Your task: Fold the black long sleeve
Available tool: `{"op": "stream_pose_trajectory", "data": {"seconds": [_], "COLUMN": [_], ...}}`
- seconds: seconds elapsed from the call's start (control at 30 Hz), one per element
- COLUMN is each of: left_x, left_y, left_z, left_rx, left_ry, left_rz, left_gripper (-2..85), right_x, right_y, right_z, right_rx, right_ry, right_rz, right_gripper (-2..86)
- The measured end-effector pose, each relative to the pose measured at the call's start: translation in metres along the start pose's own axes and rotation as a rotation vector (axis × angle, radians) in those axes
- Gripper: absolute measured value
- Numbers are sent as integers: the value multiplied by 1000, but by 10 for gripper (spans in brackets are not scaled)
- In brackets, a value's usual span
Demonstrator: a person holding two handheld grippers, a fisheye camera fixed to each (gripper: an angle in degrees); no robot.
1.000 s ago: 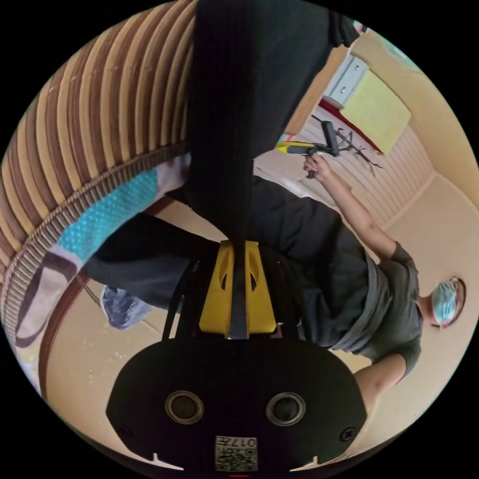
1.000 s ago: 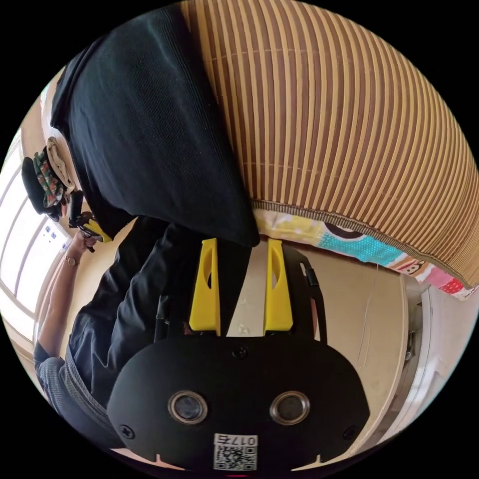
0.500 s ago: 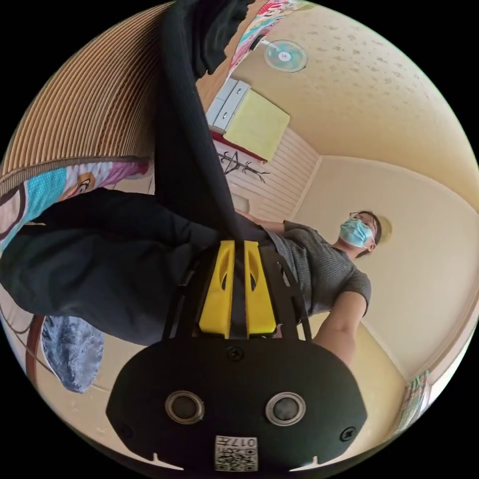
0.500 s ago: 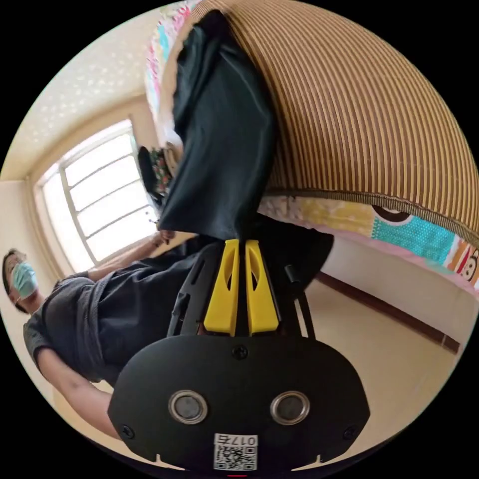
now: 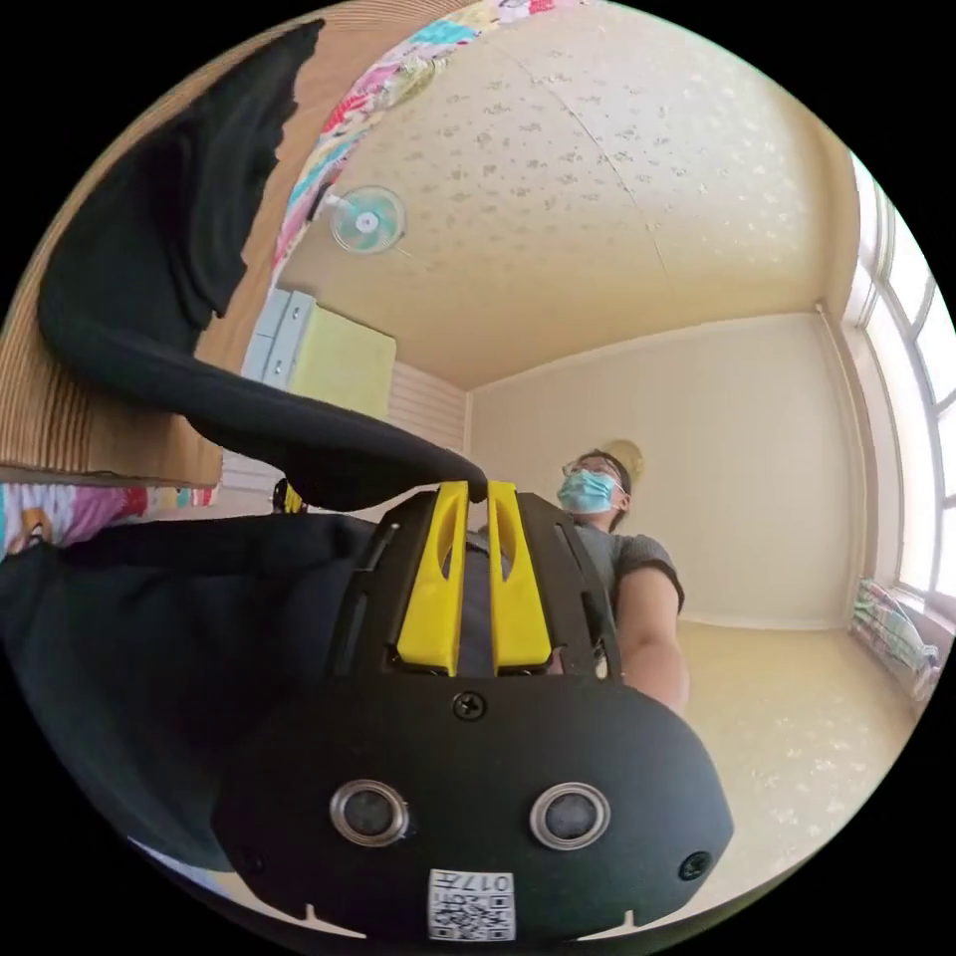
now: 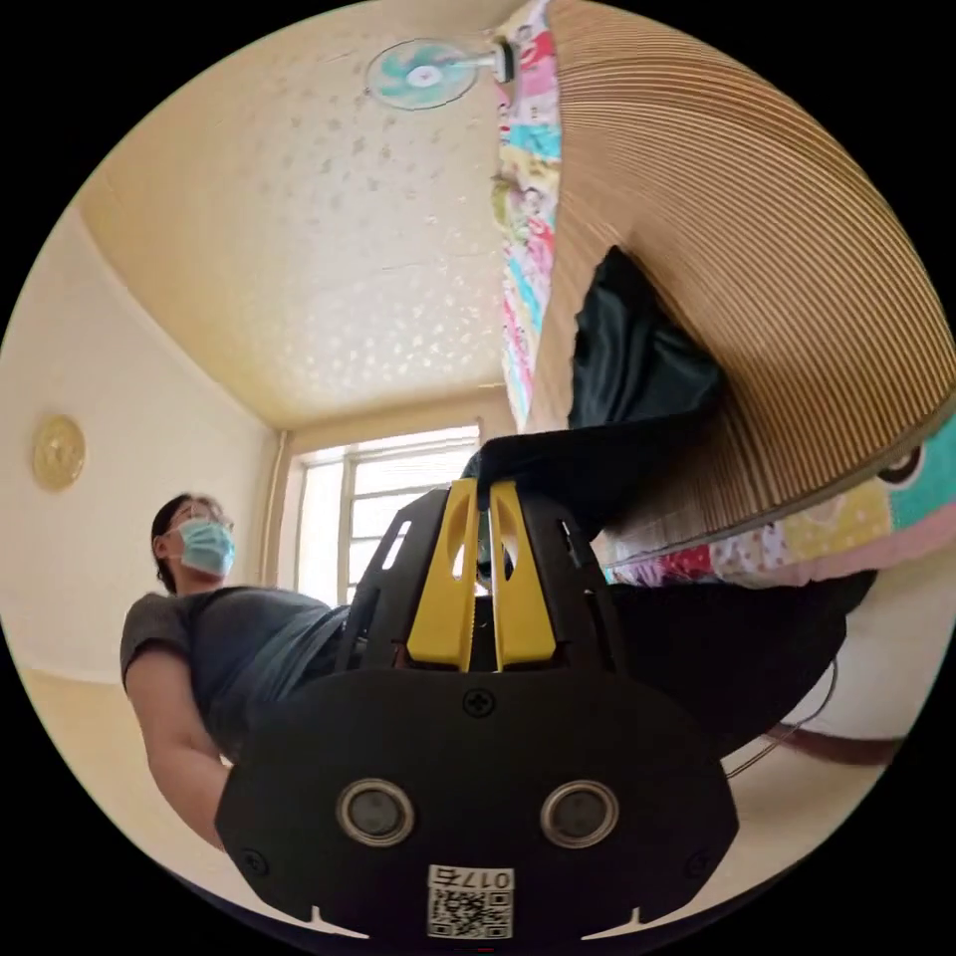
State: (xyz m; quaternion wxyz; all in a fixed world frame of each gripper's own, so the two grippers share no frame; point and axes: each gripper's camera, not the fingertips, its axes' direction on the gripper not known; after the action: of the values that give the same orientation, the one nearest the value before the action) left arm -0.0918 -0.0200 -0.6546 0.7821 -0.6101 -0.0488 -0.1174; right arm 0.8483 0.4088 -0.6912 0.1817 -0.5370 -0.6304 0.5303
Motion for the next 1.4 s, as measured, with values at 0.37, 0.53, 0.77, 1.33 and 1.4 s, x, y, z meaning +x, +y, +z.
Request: {"op": "stream_pose_trajectory", "data": {"seconds": [0.37,0.53,0.77,1.33,1.4], "left_x": [24,20,-15,-139,-121], "left_y": [-175,-256,-224,-114,-110], "left_z": [26,35,-16,83,112], "left_rx": [247,270,671,31,5], "left_ry": [-70,-144,-162,-877,-996], "left_rz": [234,247,190,-67,-38], "left_gripper": [43,42,94,73,66], "right_x": [-9,-14,15,50,24], "right_y": [-233,-305,-326,-172,-178], "right_z": [163,229,264,404,449], "right_rx": [39,39,87,-513,-595], "right_ry": [155,235,259,680,665], "right_rz": [-26,-5,54,-83,-156], "right_gripper": [22,23,24,75,105]}}
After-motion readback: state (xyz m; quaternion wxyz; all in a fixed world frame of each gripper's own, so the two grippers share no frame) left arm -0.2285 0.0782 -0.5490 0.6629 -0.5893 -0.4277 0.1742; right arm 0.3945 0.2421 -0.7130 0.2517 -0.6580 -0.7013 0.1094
